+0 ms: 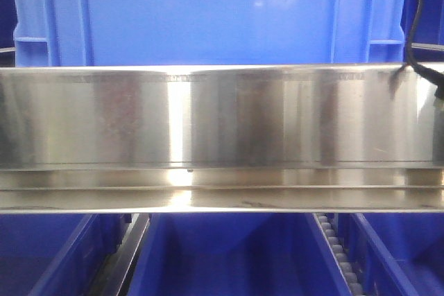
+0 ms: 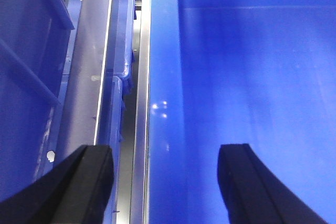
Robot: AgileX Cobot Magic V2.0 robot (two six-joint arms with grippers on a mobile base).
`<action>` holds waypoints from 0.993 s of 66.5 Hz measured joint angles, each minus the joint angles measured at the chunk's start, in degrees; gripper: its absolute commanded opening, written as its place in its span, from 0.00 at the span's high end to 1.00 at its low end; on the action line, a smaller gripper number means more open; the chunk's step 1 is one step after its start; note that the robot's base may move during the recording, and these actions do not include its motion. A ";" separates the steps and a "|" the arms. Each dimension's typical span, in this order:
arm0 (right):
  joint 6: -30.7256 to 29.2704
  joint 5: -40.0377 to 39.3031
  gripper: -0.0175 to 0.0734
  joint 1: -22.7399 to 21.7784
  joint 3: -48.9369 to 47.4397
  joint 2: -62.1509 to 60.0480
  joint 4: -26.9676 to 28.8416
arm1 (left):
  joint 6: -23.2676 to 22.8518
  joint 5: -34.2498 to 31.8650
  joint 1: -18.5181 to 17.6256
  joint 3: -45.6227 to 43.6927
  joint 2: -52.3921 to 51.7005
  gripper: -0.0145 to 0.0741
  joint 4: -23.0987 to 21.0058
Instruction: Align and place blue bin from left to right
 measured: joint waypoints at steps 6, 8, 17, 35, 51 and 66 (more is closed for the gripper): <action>0.00 0.00 0.99 0.00 0.00 0.00 0.00 | 0.00 0.00 0.00 0.04 0.00 0.50 0.00; 0.00 0.00 0.99 0.00 0.00 0.00 0.00 | 0.00 0.00 0.00 0.04 0.00 0.52 0.00; 0.00 0.00 0.99 0.00 0.00 0.00 0.00 | 0.00 0.00 0.00 0.04 0.00 0.55 0.00; 0.00 0.00 0.99 0.00 0.00 0.00 0.00 | 0.00 0.00 0.00 0.14 0.00 0.55 -0.11; 0.00 -0.39 0.99 0.00 0.00 0.00 0.00 | 0.00 -0.33 0.00 2.02 -0.11 0.55 -0.21; 0.00 -0.50 0.99 0.00 0.00 0.00 0.00 | -0.11 -0.35 0.00 2.15 -0.22 0.58 -0.56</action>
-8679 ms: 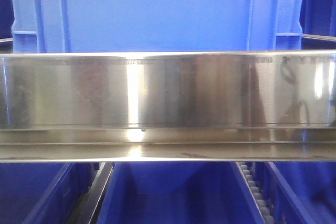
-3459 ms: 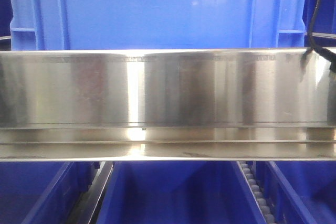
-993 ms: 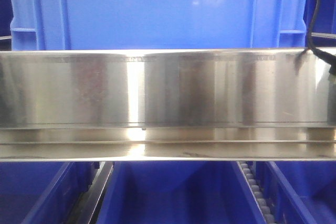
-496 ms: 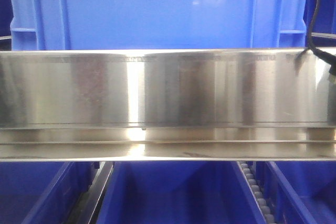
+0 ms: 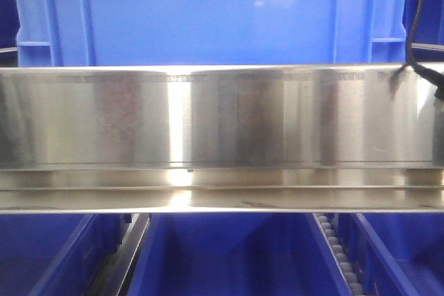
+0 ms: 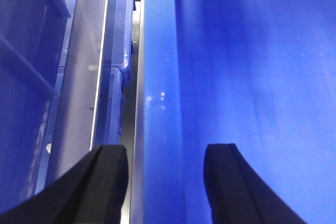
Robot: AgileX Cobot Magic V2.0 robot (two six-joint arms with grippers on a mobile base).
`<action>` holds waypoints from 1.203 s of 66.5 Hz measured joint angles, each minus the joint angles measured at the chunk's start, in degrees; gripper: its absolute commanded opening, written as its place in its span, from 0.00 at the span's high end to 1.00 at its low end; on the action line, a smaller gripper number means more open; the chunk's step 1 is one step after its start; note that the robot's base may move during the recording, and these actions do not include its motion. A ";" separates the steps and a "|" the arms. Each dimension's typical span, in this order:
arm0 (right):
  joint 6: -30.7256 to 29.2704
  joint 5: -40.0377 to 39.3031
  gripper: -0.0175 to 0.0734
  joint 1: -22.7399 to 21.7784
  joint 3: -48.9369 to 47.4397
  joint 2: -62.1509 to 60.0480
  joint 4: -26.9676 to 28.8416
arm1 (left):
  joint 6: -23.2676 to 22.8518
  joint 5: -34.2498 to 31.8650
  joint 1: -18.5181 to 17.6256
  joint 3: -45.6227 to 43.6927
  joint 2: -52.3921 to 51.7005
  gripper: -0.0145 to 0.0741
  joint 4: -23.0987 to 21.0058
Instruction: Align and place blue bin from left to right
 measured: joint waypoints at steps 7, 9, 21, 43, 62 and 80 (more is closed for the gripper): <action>0.00 0.00 0.99 0.00 0.00 0.00 0.00 | 0.00 -0.22 0.00 0.00 0.00 0.71 -0.38; 0.00 0.00 0.99 0.00 0.00 0.00 0.00 | 0.00 -0.22 0.00 0.00 0.00 0.75 -0.51; 0.00 0.10 0.99 -0.09 0.00 0.00 0.00 | 0.00 -0.22 0.00 0.00 -0.10 0.96 -0.80; 0.00 0.20 0.99 -0.09 0.00 0.00 0.00 | -1.29 -0.22 0.00 0.00 -0.10 0.96 -0.80; 0.96 1.50 0.99 -0.09 0.51 -1.40 0.11 | -2.82 2.01 -0.79 -2.43 -1.06 0.96 -0.31; 3.98 2.12 0.99 2.09 0.63 -5.89 -3.52 | -5.08 3.48 -2.33 -3.73 -5.32 0.96 1.93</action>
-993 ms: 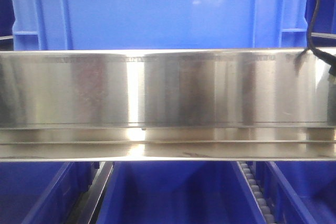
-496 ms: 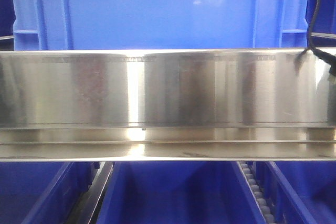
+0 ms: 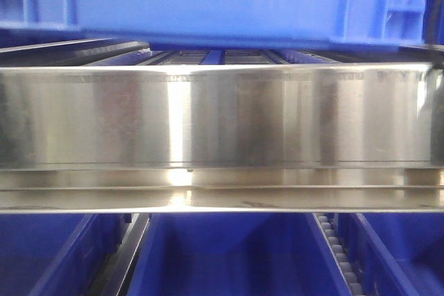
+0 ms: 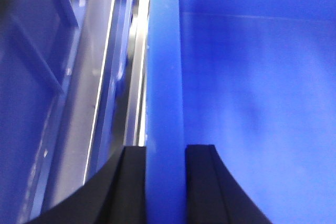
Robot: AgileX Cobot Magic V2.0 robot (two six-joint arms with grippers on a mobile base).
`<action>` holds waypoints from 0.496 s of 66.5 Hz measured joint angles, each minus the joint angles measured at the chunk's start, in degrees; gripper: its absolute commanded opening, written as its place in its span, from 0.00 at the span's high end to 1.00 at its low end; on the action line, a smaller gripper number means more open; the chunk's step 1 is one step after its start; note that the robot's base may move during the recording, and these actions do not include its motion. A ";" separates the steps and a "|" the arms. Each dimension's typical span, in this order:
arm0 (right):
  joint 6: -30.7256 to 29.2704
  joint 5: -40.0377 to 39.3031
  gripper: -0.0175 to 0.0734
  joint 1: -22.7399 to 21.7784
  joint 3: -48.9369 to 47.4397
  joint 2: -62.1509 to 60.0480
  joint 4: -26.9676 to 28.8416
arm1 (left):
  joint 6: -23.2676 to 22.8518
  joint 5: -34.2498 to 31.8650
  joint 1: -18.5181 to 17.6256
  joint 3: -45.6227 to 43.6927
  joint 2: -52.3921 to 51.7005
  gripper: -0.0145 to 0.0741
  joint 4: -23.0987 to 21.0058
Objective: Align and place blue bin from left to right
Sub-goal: 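Lift the blue bin up off the roller rack with both grippers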
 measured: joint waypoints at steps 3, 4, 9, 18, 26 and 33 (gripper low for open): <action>0.57 0.00 0.99 0.64 0.00 -0.81 -0.94 | -0.06 0.00 0.00 0.00 -0.64 0.96 0.00; 0.85 0.04 0.99 0.86 0.00 -1.07 -1.31 | -0.06 0.00 0.00 0.00 -0.87 0.96 0.00; 2.28 0.14 0.99 2.14 0.00 -2.59 -2.90 | -0.38 0.15 -0.35 0.00 -2.07 0.96 0.00; 4.54 0.99 0.99 4.34 0.00 -4.91 -5.41 | -1.25 0.73 -2.12 0.16 -4.66 0.96 2.10; 5.85 1.64 0.99 6.18 0.00 -7.27 -7.84 | -4.58 1.00 -5.70 2.49 -8.05 0.96 7.12; 7.15 2.25 0.99 7.93 0.25 -9.23 -9.59 | -7.60 1.11 -8.57 6.29 -11.71 0.96 9.94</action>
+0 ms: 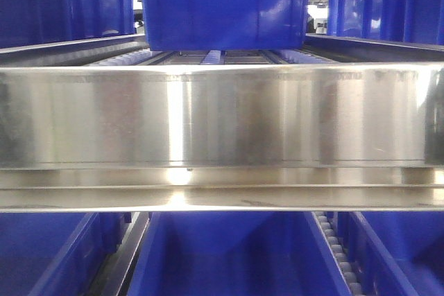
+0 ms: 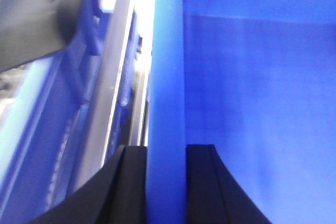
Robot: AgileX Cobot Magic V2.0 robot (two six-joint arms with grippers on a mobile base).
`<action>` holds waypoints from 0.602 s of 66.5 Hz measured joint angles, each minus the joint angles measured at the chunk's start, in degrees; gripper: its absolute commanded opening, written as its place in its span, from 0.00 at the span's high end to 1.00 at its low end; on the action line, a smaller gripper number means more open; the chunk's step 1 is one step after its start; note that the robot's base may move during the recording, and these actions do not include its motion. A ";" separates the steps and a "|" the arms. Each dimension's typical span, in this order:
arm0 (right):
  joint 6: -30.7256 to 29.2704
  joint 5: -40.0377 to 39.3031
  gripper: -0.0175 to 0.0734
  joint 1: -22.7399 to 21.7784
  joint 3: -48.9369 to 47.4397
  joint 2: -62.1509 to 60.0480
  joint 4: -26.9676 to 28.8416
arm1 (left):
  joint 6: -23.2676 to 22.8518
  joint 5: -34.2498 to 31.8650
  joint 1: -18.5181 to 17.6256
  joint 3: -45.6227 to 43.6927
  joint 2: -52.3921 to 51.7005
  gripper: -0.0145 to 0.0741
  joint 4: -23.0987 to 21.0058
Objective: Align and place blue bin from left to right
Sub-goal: 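Lift the blue bin up off the roller rack with both grippers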
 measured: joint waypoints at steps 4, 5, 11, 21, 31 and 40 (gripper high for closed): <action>1.20 0.27 0.99 1.65 1.05 -1.54 -2.14 | -1.75 0.00 -1.41 2.68 -2.08 0.96 0.98; 1.76 0.34 0.99 2.04 1.42 -1.92 -2.53 | -2.14 0.00 -1.71 3.31 -2.57 0.96 1.17; 3.67 0.62 0.99 4.73 4.98 -4.76 -4.37 | -3.84 0.00 -3.14 6.90 -5.51 0.96 2.33; 9.58 1.10 0.99 9.98 11.99 -9.59 -8.48 | -5.67 0.59 -5.21 12.02 -9.46 0.96 3.17; 15.28 1.10 0.99 15.67 18.09 -13.77 -14.76 | -8.38 0.69 -8.83 16.36 -11.72 0.96 5.98; 18.30 1.21 0.99 18.77 20.65 -16.06 -18.82 | -9.78 0.80 -11.07 17.46 -12.22 0.96 7.66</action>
